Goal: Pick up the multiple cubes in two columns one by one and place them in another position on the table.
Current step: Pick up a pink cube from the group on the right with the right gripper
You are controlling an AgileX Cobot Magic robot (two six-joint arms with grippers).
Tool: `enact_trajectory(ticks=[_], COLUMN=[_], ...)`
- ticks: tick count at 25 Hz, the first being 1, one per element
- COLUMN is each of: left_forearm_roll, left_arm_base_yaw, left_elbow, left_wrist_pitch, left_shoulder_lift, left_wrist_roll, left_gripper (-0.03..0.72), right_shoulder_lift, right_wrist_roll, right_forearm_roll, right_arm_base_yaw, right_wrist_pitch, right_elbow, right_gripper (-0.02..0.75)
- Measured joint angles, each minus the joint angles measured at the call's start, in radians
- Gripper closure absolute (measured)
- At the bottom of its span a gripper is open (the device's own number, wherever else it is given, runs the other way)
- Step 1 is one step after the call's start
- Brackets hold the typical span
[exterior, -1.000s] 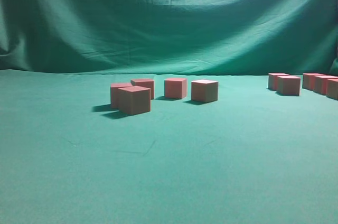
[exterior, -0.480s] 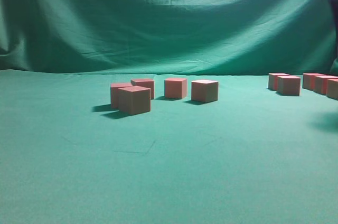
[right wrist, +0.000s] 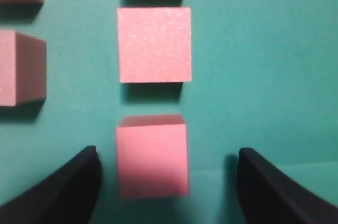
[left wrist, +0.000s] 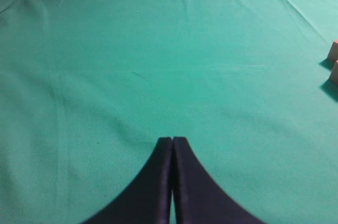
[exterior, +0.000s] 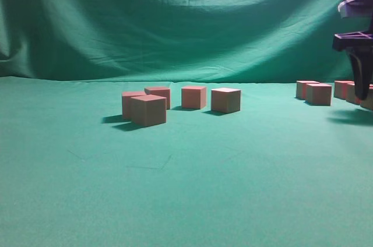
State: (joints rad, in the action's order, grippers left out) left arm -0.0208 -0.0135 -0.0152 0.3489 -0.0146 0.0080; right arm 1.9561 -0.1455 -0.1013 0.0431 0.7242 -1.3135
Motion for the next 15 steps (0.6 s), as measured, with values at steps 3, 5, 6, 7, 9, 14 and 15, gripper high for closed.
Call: enact_trajectory(ticks=[3, 5, 6, 7, 9, 14, 15], left_forearm_roll=[0.000, 0.000, 0.000, 0.000, 0.000, 0.000, 0.000], left_arm_base_yaw=[0.000, 0.000, 0.000, 0.000, 0.000, 0.000, 0.000], left_elbow=[0.000, 0.000, 0.000, 0.000, 0.000, 0.000, 0.000], left_wrist_pitch=[0.000, 0.000, 0.000, 0.000, 0.000, 0.000, 0.000], left_shoulder_lift=[0.000, 0.000, 0.000, 0.000, 0.000, 0.000, 0.000], left_wrist_roll=[0.000, 0.000, 0.000, 0.000, 0.000, 0.000, 0.000], left_gripper=[0.688, 0.688, 0.688, 0.688, 0.688, 0.688, 0.688], right_shoulder_lift=[0.023, 0.032, 0.035, 0.035, 0.036, 0.037, 0.037], right_wrist_roll=[0.013, 0.020, 0.021, 0.022, 0.024, 0.024, 0.024], right_forearm_roll=[0.000, 0.000, 0.000, 0.001, 0.003, 0.005, 0.005], right_arm_base_yaw=[0.000, 0.000, 0.000, 0.000, 0.000, 0.000, 0.000], right_wrist_pitch=[-0.025, -0.032, -0.034, -0.037, -0.043, -0.036, -0.025], right_elbow=[0.000, 0.000, 0.000, 0.000, 0.000, -0.002, -0.009], right_gripper=[0.220, 0.220, 0.220, 0.220, 0.336, 0.482, 0.482])
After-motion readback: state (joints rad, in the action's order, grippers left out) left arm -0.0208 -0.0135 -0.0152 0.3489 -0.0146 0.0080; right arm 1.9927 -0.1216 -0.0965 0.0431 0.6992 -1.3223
